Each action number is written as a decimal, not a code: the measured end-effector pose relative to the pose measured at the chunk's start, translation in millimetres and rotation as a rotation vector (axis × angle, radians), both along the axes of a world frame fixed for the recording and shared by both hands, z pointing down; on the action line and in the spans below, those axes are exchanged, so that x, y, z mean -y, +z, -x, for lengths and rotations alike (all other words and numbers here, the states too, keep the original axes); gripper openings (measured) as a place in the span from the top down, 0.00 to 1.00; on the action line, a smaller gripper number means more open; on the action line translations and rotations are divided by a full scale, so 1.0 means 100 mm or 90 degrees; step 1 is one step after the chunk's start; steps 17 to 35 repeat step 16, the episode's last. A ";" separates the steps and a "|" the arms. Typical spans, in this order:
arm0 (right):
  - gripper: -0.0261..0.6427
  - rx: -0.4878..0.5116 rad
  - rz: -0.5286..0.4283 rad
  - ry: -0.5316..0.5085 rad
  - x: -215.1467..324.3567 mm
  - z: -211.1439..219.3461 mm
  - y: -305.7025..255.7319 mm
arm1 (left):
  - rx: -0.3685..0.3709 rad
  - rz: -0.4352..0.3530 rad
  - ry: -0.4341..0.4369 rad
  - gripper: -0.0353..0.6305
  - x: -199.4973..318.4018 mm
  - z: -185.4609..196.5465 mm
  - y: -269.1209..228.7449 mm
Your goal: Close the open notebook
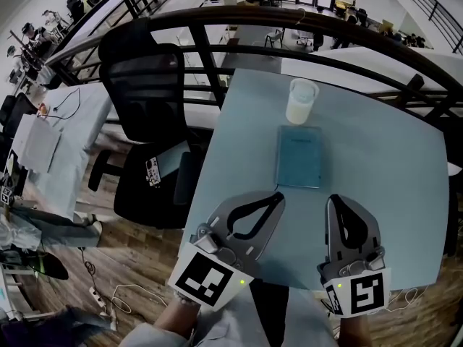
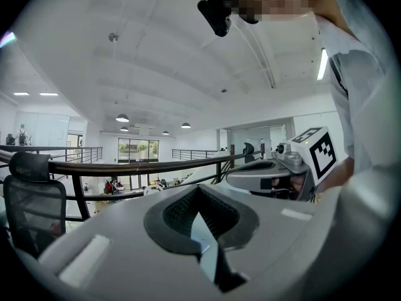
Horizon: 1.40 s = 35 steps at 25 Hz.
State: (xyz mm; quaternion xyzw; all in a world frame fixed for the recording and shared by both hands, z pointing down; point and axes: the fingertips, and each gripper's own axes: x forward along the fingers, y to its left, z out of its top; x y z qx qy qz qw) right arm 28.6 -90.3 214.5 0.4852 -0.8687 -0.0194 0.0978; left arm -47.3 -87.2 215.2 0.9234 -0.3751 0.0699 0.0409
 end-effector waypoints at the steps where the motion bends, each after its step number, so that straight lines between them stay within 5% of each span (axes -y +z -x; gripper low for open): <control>1: 0.96 -0.001 0.001 -0.001 0.00 0.00 0.00 | 0.000 -0.001 0.001 0.94 0.00 0.00 -0.01; 35: 0.96 -0.007 0.015 -0.013 -0.02 0.05 0.05 | -0.001 0.001 0.010 0.94 -0.02 -0.02 0.01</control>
